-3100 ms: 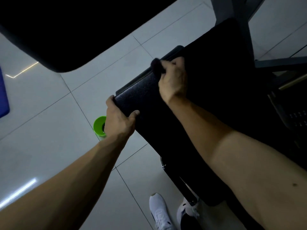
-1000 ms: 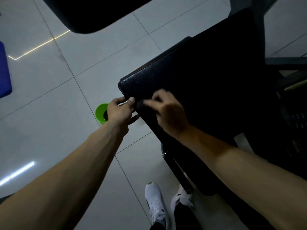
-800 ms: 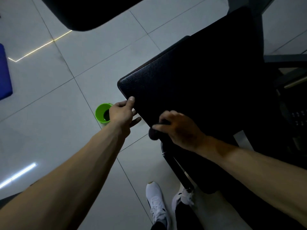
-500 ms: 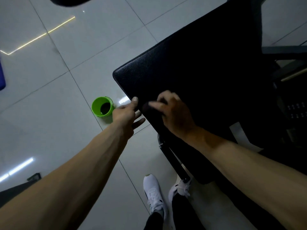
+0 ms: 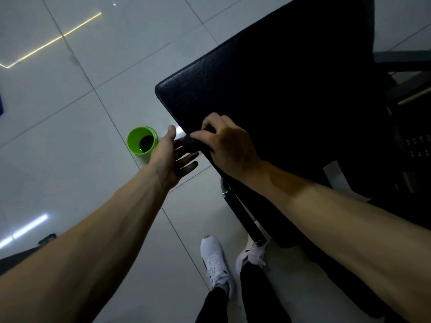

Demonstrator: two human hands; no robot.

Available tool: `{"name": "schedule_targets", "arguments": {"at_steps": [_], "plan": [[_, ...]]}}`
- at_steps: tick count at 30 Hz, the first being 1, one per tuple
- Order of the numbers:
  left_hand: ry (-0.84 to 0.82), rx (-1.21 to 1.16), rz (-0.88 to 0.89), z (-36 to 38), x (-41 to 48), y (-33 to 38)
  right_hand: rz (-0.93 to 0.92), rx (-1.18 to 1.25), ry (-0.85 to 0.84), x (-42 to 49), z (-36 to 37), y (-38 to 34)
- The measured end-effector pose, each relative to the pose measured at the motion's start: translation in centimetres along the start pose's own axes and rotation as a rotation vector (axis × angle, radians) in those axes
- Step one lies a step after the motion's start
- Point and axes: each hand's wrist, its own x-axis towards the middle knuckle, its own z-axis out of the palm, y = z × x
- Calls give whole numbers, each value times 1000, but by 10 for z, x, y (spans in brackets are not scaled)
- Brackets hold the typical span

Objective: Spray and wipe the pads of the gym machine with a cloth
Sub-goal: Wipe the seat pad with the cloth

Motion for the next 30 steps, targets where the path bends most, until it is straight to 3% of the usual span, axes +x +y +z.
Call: {"name": "schedule_targets", "arguments": {"at_steps": [4,8,10,16,19,25,30], "plan": [[-35,85,24,5,-4,-20,-177,-67,-219,-64,-6,18],[-60,100,7,7,-6,-44,-170,-78,-312,-130,-15,33],[-76,85,-2,10,-7,-51,-111,-34,-274,-123,-15,33],[7,87,86,27,-10,-60,344,16,180,-31,-11,40],[60,102,117,41,-12,-61,312,23,158,-67,1,26],[25,101,115,43,-18,-59,180,86,-101,-169,-6,26],[197,194,256,47,-11,-68,471,66,210,-78,-26,58]]}}
